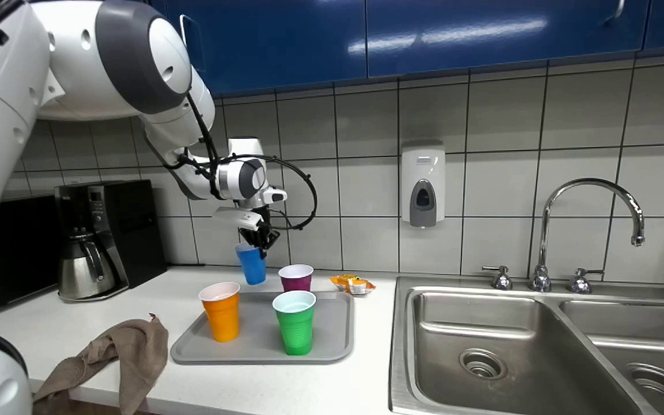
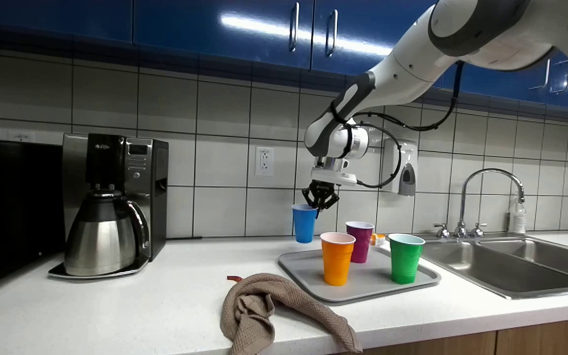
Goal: Put the cups on the grey tray.
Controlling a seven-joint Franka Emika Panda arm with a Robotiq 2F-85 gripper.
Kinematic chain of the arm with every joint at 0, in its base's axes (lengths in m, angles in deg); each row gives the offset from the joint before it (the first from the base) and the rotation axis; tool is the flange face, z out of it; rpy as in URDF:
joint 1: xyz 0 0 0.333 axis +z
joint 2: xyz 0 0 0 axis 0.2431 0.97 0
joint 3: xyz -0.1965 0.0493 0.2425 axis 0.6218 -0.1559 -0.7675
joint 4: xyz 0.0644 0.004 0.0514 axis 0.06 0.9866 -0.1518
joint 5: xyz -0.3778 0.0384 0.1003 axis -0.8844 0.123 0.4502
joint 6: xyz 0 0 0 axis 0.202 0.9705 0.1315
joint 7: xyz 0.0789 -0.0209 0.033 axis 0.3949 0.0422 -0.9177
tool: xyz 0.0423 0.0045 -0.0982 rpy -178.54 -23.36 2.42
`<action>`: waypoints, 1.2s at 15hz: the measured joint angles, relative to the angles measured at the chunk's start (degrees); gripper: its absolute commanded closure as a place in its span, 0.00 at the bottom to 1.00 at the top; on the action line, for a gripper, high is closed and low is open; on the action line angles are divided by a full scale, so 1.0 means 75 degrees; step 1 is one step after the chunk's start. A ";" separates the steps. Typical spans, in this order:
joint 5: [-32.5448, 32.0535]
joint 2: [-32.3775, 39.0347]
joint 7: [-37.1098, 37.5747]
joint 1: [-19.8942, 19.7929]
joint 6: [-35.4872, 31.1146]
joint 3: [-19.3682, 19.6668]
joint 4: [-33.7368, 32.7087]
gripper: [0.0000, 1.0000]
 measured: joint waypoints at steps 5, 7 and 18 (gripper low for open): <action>0.0001 -0.0430 -0.0404 -0.0119 0.0000 -0.0076 0.0810 0.99; 0.0001 -0.0567 -0.0536 -0.0126 0.0000 -0.0114 0.1085 0.99; 0.0001 -0.0783 -0.0745 -0.0130 -0.0007 -0.0313 0.1715 0.99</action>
